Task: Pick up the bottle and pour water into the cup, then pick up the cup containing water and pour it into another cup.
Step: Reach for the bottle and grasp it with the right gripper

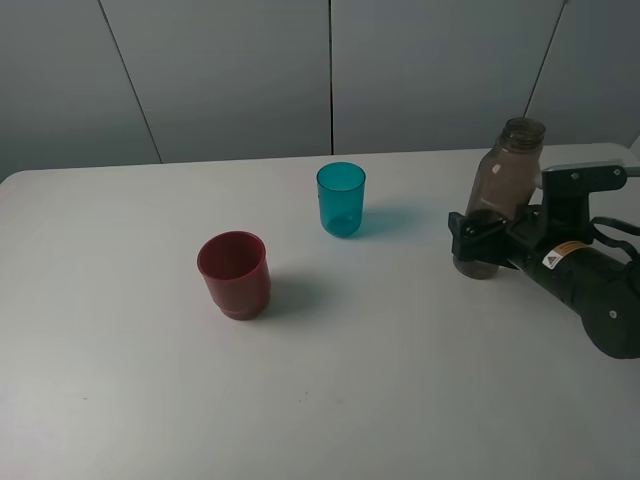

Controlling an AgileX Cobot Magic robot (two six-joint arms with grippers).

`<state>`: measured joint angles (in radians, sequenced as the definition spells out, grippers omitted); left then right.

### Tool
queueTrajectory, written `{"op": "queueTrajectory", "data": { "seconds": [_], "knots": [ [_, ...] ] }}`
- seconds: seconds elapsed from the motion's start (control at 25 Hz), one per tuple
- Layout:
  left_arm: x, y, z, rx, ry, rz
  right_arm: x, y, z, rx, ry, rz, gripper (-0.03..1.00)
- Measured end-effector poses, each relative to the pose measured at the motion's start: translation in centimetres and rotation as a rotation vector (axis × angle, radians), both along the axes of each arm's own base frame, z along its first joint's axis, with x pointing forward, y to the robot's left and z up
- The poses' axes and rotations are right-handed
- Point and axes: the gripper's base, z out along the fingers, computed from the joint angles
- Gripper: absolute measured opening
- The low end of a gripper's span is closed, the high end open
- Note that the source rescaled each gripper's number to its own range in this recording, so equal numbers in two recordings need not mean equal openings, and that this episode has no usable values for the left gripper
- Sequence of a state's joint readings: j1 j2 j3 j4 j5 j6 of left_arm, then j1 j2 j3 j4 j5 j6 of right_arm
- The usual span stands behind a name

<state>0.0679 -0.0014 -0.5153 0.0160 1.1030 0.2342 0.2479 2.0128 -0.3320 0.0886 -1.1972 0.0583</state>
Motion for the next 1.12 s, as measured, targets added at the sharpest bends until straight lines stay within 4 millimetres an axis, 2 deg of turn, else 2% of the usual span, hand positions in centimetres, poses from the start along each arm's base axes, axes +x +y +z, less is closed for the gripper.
{"op": "queueTrajectory", "data": {
  "seconds": [0.2, 0.52, 0.88, 0.92, 0.96, 1.0, 1.04, 1.08, 1.12],
  "knots": [
    [0.0, 0.0, 0.0, 0.000, 0.000, 0.000, 0.0, 0.0, 0.0, 0.005, -0.005, -0.006, 1.00],
    [0.0, 0.0, 0.0, 0.000, 0.000, 0.000, 1.1, 0.2, 0.5, 0.025, -0.044, -0.014, 1.00],
    [0.0, 0.0, 0.0, 0.000, 0.000, 0.000, 1.1, 0.2, 0.4, 0.029, -0.043, -0.015, 1.00],
    [0.0, 0.0, 0.0, 0.000, 0.000, 0.000, 1.1, 0.2, 0.4, 0.029, -0.043, -0.016, 0.97],
    [0.0, 0.0, 0.0, 0.000, 0.000, 0.000, 1.1, 0.2, 0.4, 0.029, -0.043, -0.016, 0.82],
    [0.0, 0.0, 0.0, 0.000, 0.000, 0.000, 1.1, 0.2, 0.4, 0.029, -0.043, -0.016, 0.55],
    [0.0, 0.0, 0.0, 0.000, 0.000, 0.000, 1.1, 0.2, 0.4, 0.029, -0.043, -0.016, 0.23],
    [0.0, 0.0, 0.0, 0.000, 0.000, 0.000, 1.1, 0.2, 0.5, 0.031, -0.045, -0.016, 0.00],
    [0.0, 0.0, 0.0, 0.000, 0.000, 0.000, 1.1, 0.2, 0.5, 0.032, -0.045, -0.019, 0.02]
  ]
}}
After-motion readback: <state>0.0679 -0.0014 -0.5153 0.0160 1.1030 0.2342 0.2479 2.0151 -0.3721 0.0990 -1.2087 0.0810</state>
